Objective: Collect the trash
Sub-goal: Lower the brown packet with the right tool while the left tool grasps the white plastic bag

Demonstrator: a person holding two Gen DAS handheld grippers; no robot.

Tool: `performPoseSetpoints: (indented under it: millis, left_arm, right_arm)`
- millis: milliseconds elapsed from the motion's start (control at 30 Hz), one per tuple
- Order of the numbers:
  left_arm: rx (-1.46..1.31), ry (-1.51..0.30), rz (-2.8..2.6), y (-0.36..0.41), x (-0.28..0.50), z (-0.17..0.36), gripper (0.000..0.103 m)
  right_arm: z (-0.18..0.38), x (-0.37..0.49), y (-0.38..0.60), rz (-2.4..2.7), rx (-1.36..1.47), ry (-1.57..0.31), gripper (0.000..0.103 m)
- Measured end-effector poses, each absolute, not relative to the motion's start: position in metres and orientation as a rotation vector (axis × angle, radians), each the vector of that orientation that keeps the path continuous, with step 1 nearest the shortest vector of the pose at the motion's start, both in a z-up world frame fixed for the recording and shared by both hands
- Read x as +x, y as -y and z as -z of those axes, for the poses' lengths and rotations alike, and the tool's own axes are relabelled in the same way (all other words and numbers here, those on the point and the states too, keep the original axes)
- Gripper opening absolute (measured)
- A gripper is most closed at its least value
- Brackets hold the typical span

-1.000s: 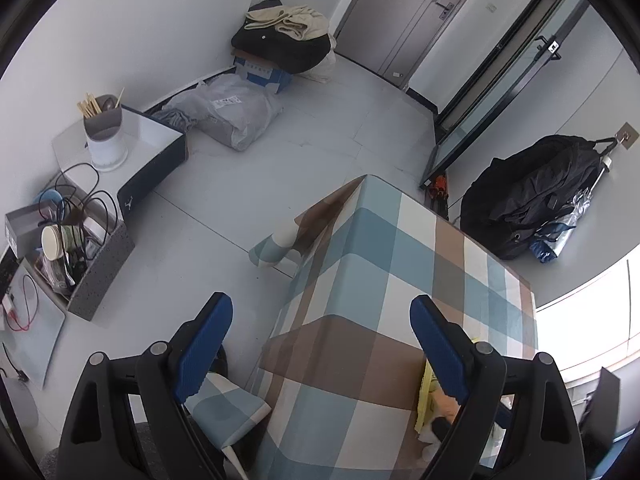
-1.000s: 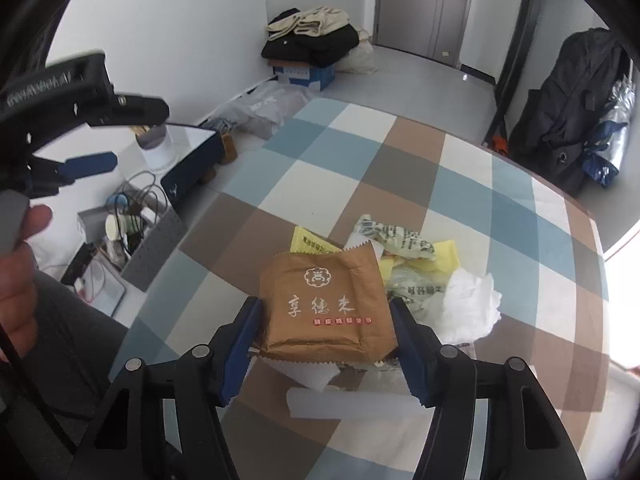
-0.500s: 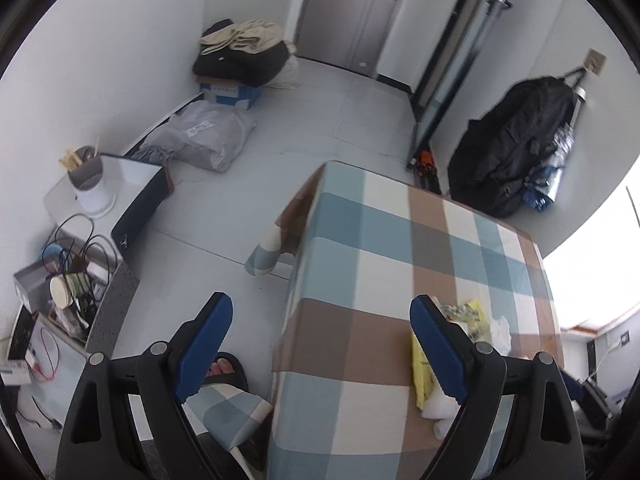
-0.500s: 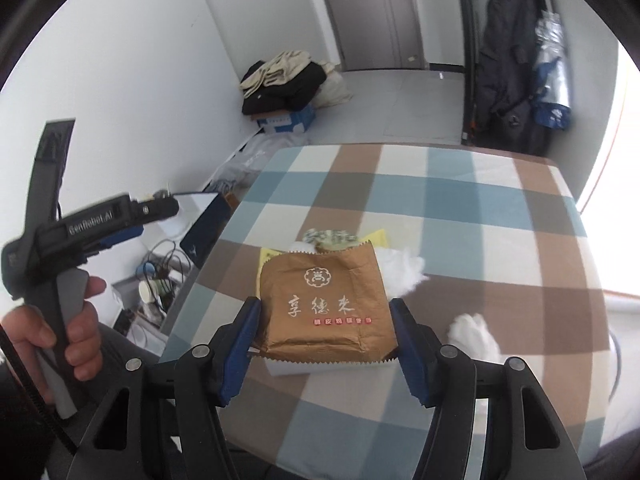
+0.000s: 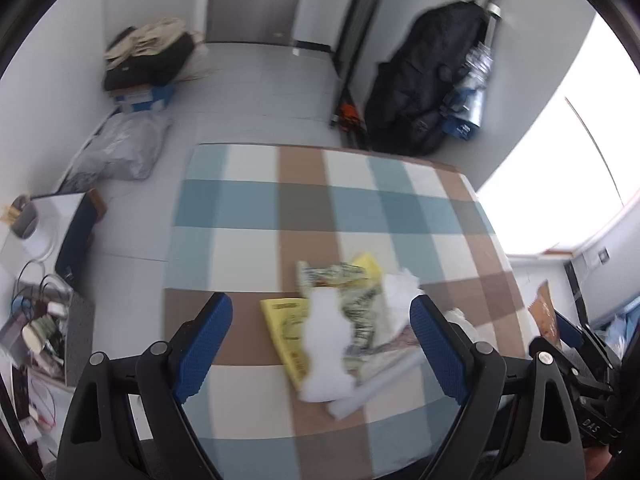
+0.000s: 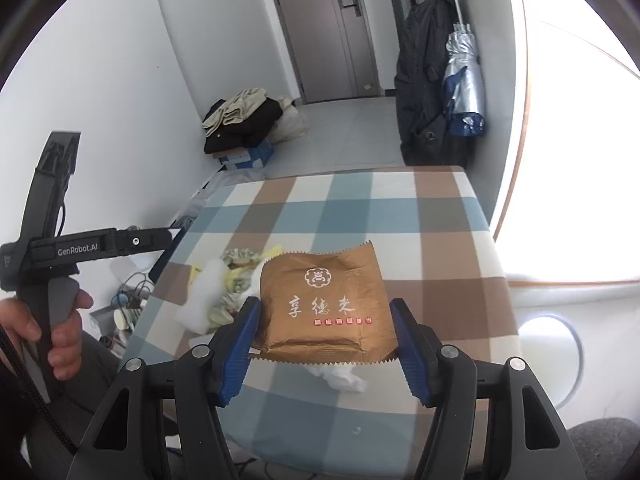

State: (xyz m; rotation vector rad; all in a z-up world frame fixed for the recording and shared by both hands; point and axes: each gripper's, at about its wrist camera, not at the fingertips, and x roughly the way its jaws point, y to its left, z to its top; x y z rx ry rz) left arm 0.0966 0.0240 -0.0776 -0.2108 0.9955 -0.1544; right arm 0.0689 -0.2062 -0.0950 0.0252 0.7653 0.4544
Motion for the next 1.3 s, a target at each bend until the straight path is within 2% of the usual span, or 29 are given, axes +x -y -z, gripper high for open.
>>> performPoseSetpoints:
  millis: [233,400,533,633,700,767,933,1000,1067,1300]
  left_arm:
    - [-0.037,-1.105,0.252,0.031,0.11,0.093,0.088]
    - [-0.048,-1.205,0.261,0.045,0.128,0.11,0.088]
    - [-0.057,-1.268,0.254,0.053,0.14,0.124,0.076]
    - [-0.047,-1.281,0.256,0.058,0.143,0.127,0.074]
    - [-0.034,-1.296,0.251,0.06,0.146,0.13,0.064]
    - [-0.017,-1.316,0.248,0.062,0.148,0.134,0.037]
    - [-0.003,-1.342,0.238,0.064,0.151,0.141,0.019]
    - [-0.025,-1.335,0.243,0.062,0.151,0.14,0.015]
    - [-0.024,-1.312,0.247,0.061,0.149,0.136,0.007]
    - [-0.074,-1.207,0.275,0.056,0.136,0.113,0.006]
  right_arm:
    - [0.102,0.073,0.239,-0.424,0.094,-0.759,0.064]
    - [0.103,0.077,0.257,-0.4,0.132,-0.756,0.064]
    - [0.107,0.081,0.27,-0.389,0.181,-0.772,0.064]
    - [0.109,0.082,0.279,-0.378,0.212,-0.78,0.064]
    - [0.109,0.082,0.281,-0.377,0.22,-0.78,0.064]
    - [0.11,0.082,0.281,-0.386,0.221,-0.781,0.064]
    - [0.116,0.088,0.283,-0.411,0.254,-0.818,0.063]
    - [0.117,0.089,0.287,-0.404,0.271,-0.827,0.063]
    - [0.119,0.09,0.292,-0.397,0.295,-0.84,0.064]
    - [0.133,0.091,0.292,-0.375,0.308,-0.924,0.064]
